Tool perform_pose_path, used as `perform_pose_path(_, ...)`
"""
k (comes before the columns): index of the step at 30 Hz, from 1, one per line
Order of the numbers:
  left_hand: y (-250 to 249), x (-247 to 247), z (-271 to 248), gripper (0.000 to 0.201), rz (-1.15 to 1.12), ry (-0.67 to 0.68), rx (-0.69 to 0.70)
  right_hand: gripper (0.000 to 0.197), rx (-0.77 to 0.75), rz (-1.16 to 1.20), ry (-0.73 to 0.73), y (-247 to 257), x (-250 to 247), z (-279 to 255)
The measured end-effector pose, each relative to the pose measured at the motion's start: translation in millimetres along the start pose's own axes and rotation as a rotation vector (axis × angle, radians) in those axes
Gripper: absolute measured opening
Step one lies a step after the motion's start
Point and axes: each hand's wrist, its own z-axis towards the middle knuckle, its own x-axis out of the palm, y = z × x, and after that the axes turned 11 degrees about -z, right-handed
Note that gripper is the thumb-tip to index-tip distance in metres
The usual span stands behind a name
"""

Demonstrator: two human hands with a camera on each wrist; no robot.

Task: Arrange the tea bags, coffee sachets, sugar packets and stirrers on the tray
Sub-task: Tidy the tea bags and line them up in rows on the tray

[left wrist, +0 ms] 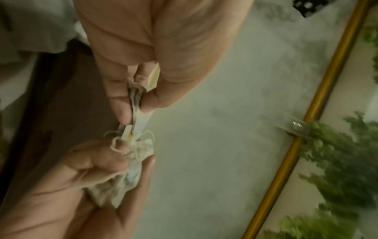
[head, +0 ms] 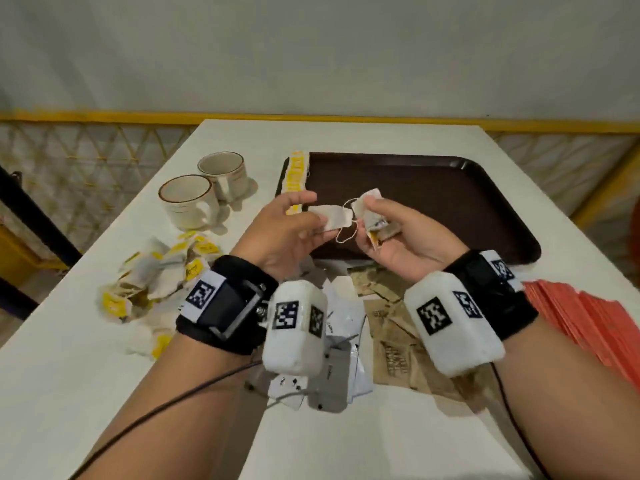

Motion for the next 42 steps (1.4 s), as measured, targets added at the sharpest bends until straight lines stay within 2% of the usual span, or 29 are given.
perform_pose_path(5,20,5,2,0.029,-0.116,-0.069,-0.103,0.011,-0.006,-0.096,-0.117,-14,-22,-8)
perform_pose_path(10,28,1,-1,0.024,-0.241,-0.070,-0.167,0.006,-0.065,-0.227,-0.100,-17,-27,-9)
perform_pose_path(13,30,0,-5,0.015,-0.362,0.006,-0.237,0.004,-0.143,-0.329,-0.050,-23,-24,-13)
perform_pose_path(14,30,0,-6,0.019,-0.360,0.041,-0.253,0.005,-0.164,-0.347,-0.043,-26,-22,-14)
perform_pose_path(16,30,1,-8,0.028,-0.300,0.117,-0.282,0.004,-0.213,-0.358,-0.041,-31,-18,-15)
perform_pose_path(20,27,1,-12,0.022,-0.181,0.247,-0.291,0.003,-0.285,-0.323,-0.073,-31,-16,-13)
perform_pose_path(23,26,-3,-12,0.022,-0.047,0.291,-0.229,0.003,-0.282,-0.328,-0.080,-31,-17,-14)
perform_pose_path(27,31,-2,-12,0.003,0.083,0.162,-0.086,0.006,-0.287,-0.301,-0.138,-28,-19,-15)
perform_pose_path(31,32,0,-11,0.011,0.123,0.091,0.126,0.005,-0.259,-0.282,-0.162,-23,-23,-16)
perform_pose_path(34,29,0,-10,0.013,0.146,0.007,0.260,0.015,-0.248,-0.298,-0.136,-23,-25,-16)
perform_pose_path(38,30,-5,-5,0.013,0.166,-0.042,0.220,0.002,-0.253,-0.360,-0.102,-26,-26,-13)
perform_pose_path(42,30,-7,-6,0.022,0.215,0.017,0.224,0.011,-0.341,-0.639,-0.130,-26,-28,-9)
